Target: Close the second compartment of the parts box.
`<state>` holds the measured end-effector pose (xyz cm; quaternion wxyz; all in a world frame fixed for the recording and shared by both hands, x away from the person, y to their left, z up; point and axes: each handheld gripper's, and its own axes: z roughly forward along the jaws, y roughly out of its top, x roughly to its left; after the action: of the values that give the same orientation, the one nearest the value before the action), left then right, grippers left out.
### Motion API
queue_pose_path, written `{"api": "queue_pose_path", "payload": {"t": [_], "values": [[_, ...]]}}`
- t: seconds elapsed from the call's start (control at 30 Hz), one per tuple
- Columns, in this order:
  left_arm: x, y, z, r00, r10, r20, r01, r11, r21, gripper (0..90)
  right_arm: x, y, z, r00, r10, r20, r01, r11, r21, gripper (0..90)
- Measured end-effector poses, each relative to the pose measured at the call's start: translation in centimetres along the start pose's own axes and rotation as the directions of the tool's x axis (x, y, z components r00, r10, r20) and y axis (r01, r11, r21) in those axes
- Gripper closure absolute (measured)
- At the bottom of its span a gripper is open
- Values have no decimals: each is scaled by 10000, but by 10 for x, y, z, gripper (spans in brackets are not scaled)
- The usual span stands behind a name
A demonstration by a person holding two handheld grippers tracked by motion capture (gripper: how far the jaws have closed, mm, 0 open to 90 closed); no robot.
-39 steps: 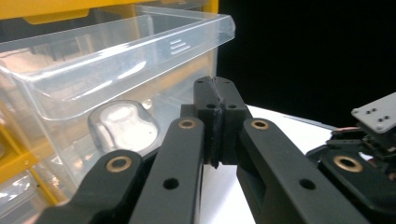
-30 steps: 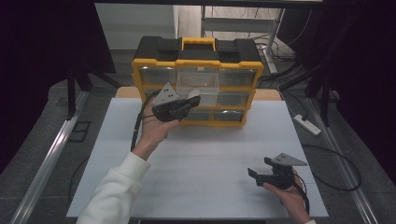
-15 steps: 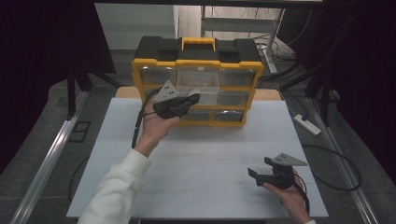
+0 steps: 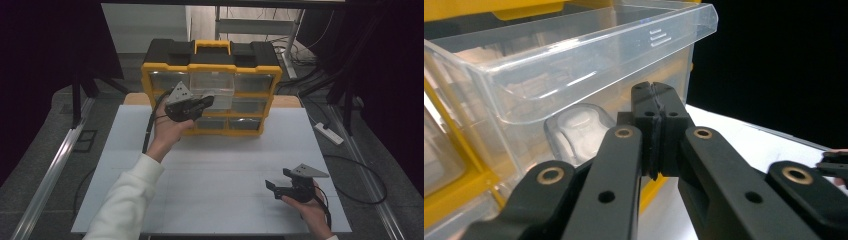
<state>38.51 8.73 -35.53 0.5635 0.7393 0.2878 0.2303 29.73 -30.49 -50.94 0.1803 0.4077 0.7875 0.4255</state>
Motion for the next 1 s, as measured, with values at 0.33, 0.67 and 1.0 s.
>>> {"api": "queue_pose_path", "payload": {"t": [0.33, 0.67, 1.0], "values": [[7, 3, 7, 9999, -122, -119, 123, 9999, 72, 885, 1, 0, 0, 10000, 12, -35, -12, 10000, -18, 132], [16, 4, 15, 9993, -206, -326, 210, 9997, 137, 885, 0, 0, 0, 10000, 9, -62, -9, 10000, -4, 132], [28, 8, 24, 9981, -261, -559, 270, 9995, 151, 883, -1, 0, 0, 9999, 58, -88, -58, 10000, -35, 132]]}}
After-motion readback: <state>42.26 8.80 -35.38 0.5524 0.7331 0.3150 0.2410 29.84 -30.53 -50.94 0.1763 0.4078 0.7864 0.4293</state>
